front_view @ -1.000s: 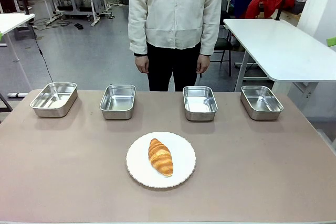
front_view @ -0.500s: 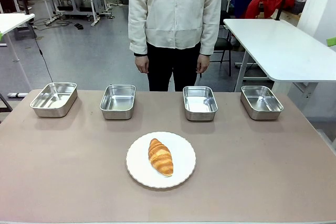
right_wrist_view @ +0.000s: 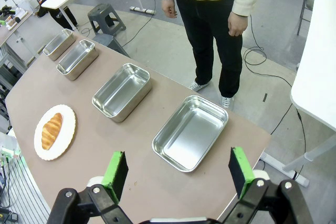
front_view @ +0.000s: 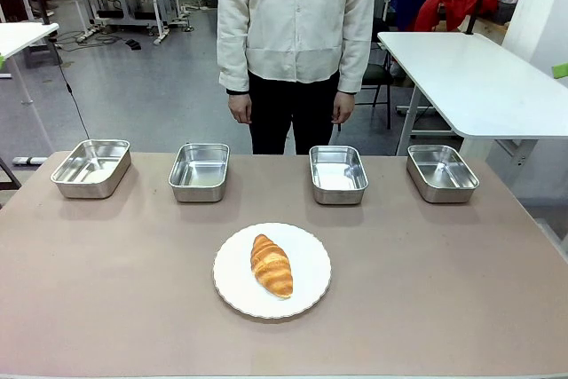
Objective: Place the bread in the container.
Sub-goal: Place the Butter Roll into the Airtight Container indicated by the human.
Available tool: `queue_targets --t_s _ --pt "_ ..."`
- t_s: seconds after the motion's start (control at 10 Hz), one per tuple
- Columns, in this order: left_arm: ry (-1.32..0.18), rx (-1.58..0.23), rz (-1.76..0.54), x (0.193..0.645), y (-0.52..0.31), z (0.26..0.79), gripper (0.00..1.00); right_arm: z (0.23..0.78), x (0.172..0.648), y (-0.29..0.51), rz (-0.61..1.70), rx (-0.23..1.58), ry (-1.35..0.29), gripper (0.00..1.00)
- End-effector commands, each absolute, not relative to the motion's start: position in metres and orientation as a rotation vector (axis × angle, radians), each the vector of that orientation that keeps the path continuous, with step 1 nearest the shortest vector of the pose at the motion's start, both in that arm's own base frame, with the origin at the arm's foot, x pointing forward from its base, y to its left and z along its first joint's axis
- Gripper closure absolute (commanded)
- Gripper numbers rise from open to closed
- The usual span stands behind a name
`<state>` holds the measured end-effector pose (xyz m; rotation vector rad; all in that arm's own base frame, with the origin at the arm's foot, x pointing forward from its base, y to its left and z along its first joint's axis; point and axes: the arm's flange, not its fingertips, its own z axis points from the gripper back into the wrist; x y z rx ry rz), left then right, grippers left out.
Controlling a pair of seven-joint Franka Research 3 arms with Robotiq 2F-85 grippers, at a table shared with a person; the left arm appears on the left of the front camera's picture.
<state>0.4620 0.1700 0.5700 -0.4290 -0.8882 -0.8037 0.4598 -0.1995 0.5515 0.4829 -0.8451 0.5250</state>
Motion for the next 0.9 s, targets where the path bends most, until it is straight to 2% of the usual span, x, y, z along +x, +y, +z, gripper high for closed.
queue_targets --t_s 0.0,0.8 --pt "-0.891 -0.431 -0.814 0.4608 0.1706 0.57 0.0 0.5521 0.46 -0.1988 0.526 0.484 -0.848 0.0" --pt "-0.891 -0.431 -0.814 0.4608 0.1706 0.57 0.0 0.5521 0.46 -0.1988 0.526 0.484 -0.848 0.0"
